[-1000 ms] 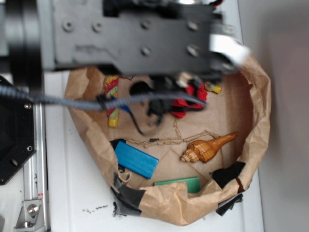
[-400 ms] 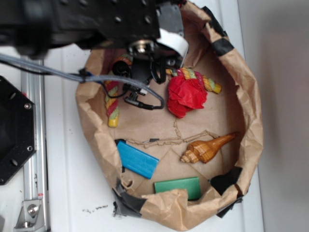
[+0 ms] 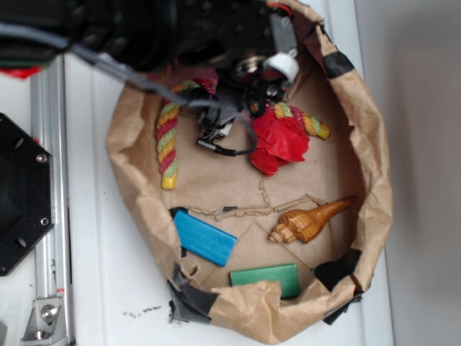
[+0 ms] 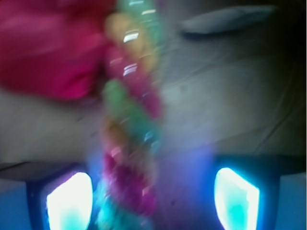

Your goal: Grab the multicolored rope.

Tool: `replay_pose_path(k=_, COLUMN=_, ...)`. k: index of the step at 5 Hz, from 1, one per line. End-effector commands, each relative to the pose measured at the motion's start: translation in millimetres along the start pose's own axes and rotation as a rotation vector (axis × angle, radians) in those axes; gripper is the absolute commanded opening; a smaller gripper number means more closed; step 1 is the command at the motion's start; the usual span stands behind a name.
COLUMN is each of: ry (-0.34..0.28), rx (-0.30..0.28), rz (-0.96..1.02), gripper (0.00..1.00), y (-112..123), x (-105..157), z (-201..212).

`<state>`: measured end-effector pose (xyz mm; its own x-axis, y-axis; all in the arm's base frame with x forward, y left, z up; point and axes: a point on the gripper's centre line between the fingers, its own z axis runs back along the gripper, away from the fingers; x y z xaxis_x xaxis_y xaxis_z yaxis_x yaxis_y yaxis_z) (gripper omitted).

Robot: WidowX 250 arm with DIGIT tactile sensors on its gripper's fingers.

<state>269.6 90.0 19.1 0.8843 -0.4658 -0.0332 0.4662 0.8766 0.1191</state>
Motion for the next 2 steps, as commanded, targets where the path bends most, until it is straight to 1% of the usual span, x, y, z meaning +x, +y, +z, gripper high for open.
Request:
replay_pose_path(k=1, ry=0.001, rx=0.01, rz=0.008, gripper=0.93, y=8.4, x=10.4, z=-10.4)
replay_pose_path(k=2, ry=0.006, rx=-0.003, rz=0.027, gripper=0.0, y=4.8, x=8.7, z=-12.1)
